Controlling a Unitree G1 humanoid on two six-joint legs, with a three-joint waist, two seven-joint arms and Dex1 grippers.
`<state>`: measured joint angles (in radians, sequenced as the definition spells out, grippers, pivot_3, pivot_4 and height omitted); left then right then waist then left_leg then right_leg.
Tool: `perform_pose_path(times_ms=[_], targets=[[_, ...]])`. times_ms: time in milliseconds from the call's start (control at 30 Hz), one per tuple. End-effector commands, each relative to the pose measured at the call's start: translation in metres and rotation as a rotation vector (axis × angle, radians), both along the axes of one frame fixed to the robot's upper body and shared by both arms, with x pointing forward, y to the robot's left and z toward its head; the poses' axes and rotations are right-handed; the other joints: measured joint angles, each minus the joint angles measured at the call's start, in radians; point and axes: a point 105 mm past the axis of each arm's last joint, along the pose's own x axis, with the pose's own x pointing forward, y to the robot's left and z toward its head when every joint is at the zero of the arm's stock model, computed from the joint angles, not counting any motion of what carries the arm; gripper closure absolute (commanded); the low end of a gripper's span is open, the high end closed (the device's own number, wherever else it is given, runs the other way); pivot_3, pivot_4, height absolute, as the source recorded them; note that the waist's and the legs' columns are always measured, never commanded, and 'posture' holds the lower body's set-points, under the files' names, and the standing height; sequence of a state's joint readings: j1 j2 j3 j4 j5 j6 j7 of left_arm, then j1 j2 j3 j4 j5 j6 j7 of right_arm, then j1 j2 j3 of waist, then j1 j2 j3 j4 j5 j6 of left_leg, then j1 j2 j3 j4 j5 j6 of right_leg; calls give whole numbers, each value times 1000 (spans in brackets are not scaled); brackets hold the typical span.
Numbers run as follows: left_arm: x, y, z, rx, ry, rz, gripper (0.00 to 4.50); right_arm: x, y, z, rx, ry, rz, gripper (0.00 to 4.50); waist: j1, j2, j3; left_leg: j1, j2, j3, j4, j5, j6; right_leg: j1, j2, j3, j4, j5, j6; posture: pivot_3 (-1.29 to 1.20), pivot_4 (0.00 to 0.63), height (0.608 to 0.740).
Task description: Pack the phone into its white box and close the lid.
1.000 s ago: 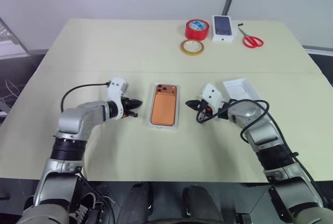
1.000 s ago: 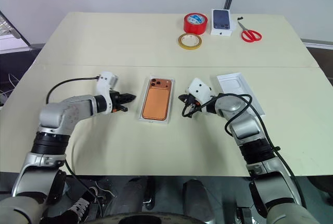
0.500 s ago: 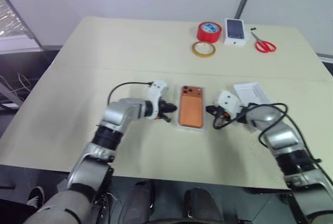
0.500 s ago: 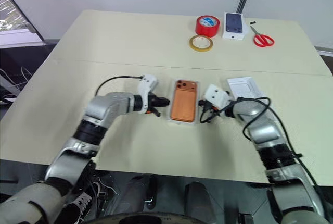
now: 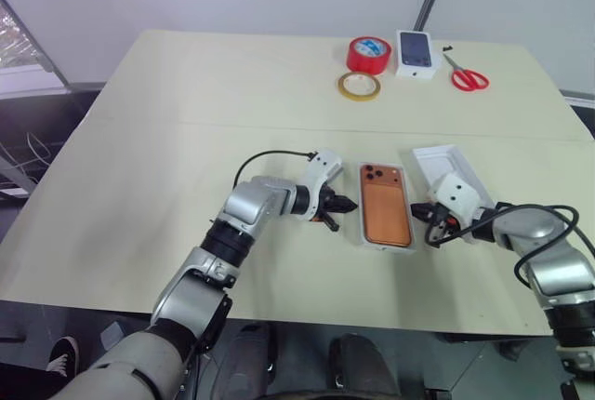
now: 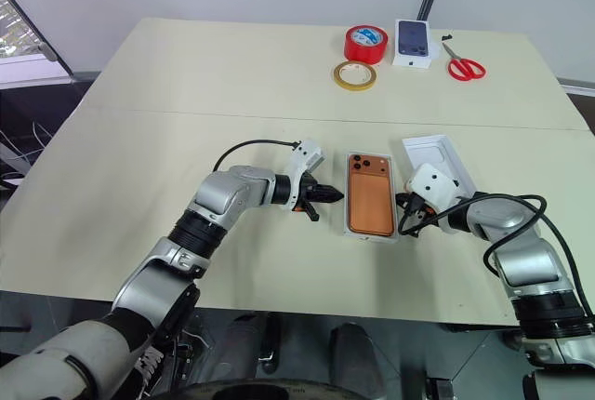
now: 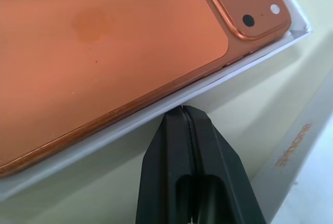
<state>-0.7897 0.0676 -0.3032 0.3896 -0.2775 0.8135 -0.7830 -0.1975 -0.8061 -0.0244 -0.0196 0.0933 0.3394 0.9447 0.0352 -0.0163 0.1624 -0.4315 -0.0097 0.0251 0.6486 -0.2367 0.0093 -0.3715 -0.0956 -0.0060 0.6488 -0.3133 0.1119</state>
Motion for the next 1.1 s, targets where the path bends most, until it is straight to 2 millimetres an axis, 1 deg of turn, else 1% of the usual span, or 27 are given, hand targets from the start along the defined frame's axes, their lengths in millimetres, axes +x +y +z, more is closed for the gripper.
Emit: perform_pose_path(times_ms=[33, 133, 233, 333, 400, 433, 467, 533, 600, 633, 667, 700, 800, 867, 933, 1000, 1067, 1100], targets=[[-5, -4, 12, -34, -63, -40, 4468, -2, 4, 11, -5, -24, 43, 4500, 0, 0, 0, 0, 0, 0, 0, 0, 0, 0, 0, 0, 0, 0, 0, 0, 150, 728], [-4, 2, 13, -51, -52, -18, 4468, 8, -3, 15, -64, -101, 19, 4500, -2, 0, 0, 0, 0, 0, 0, 0, 0, 0, 0, 0, 0, 0, 0, 0, 150, 728], [-2, 13, 15, -55, -66, 13, 4468, 14, -11, 23, -76, -127, 1, 4500, -6, 1, 0, 0, 0, 0, 0, 0, 0, 0, 0, 0, 0, 0, 0, 0, 150, 728], [2, 24, 18, -52, -115, 42, 4468, 19, -17, 33, -91, -166, -10, 4500, -11, 2, 1, 0, 0, 0, 0, 0, -1, 0, 0, 0, 0, 0, 0, 0, 150, 728], [9, 34, 29, -109, -123, 92, 4468, 24, -18, 47, 53, -133, -61, 4500, -18, 1, 1, 0, 0, 0, 0, 2, -3, 0, 0, 0, 0, 0, 0, 0, 150, 728], [12, 39, 36, -140, -129, 108, 3937, 27, -19, 56, 72, -158, -76, 3959, -21, 2, 1, 0, 0, 0, 0, 2, -3, 0, 0, 0, 0, 0, 0, 0, 150, 728], [13, 42, 41, -160, -135, 118, 3609, 29, -20, 61, 78, -177, -85, 3639, -23, 2, 2, 0, 0, 0, 0, 2, -3, 0, 0, 0, 1, 0, 0, 0, 150, 728], [18, 51, 51, -162, -231, 132, 2661, 33, -23, 68, 61, -206, -117, 2671, -23, 2, 2, 0, 0, 0, 0, 2, -3, 0, 0, 0, 1, 0, 0, 0, 150, 728], [18, 57, 60, -180, -304, 126, 1533, 35, -27, 68, 34, -208, -150, 1541, -22, 2, 1, 0, 0, 0, 0, 2, -4, 0, 0, 0, 0, 0, 0, 0, 150, 728], [18, 63, 66, -193, -356, 121, 1026, 33, -26, 64, 23, -199, -161, 1003, -22, 2, 2, 0, 0, 0, 0, 3, -4, 0, 0, 0, 0, 0, 0, 0, 150, 728], [17, 69, 71, -202, -404, 117, 558, 32, -25, 62, 20, -194, -174, 509, -23, 2, 1, 0, 0, 0, -1, 3, -4, 0, 0, 0, 0, 0, 0, 0, 150, 728], [17, 76, 76, -191, -493, 118, 103, 32, -26, 59, 14, -187, -206, 78, -23, 2, 1, 0, 0, 0, -1, 3, -5, 0, 0, 0, 0, 0, 0, 0, 150, 728], [10, 89, 78, -199, -521, 75, 103, 29, -25, 55, 50, -153, -287, 78, -24, 2, 1, 0, 1, 0, -1, 3, -5, -1, 0, 0, 0, 0, 0, 0, 150, 728], [4, 105, 78, -162, -611, 46, 103, 22, -25, 51, 11, -129, -311, 78, -24, 3, 1, 0, 1, 0, -1, 2, -4, -1, 0, 0, 0, 0, 0, 0, 150, 728], [-4, 114, 70, -122, -641, -6, 103, 19, -27, 49, -19, -122, -336, 78, -25, 3, 1, 0, 1, 0, -2, 2, -3, -1, 0, 0, 0, 0, 0, 0, 150, 728], [-14, 124, 66, -134, -644, -45, 103, 12, -17, 43, 25, -65, -355, 78, -25, 4, 1, 0, 1, 0, -2, 1, -2, -1, -1, 0, 0, 0, 0, 0, 150, 728], [-19, 129, 65, -137, -657, -64, 103, 8, -11, 39, 41, -30, -366, 78, -24, 4, 2, 0, 1, 0, -2, 1, -1, -1, -1, 0, 0, 0, 0, 0, 150, 728], [-24, 134, 63, -139, -655, -81, 103, 4, -5, 36, 51, 14, -368, 78, -22, 4, 2, 0, 1, 0, -2, 0, -1, -1, -1, 0, 0, 0, -1, 0, 150, 728]])
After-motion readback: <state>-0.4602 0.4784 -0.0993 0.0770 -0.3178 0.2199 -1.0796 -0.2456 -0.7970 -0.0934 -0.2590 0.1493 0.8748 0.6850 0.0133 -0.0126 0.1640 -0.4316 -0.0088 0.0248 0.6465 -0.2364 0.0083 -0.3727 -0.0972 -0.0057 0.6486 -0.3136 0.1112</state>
